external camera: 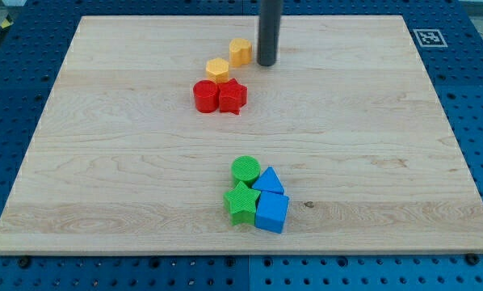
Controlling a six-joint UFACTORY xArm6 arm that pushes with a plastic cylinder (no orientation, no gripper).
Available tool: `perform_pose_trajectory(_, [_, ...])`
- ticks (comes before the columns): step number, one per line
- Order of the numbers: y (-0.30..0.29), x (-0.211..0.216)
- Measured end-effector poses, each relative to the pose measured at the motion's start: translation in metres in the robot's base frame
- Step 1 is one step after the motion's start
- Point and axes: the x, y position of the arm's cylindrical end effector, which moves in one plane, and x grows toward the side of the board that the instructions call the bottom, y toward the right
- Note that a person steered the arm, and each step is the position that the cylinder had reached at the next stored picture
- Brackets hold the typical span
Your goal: Move the yellow heart diagonal top left to the yellow hexagon
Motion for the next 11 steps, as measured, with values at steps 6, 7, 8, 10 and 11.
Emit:
perform_pose_trajectory(6, [-0.02, -0.017])
perform_pose_trajectory(7, [-0.039, -0.029])
perform_pose_trajectory(8, [-0.06, -0.028])
perform_pose_trajectory(10, [-0.106, -0.029])
perform_pose_trajectory(11, [-0.13, -0.035])
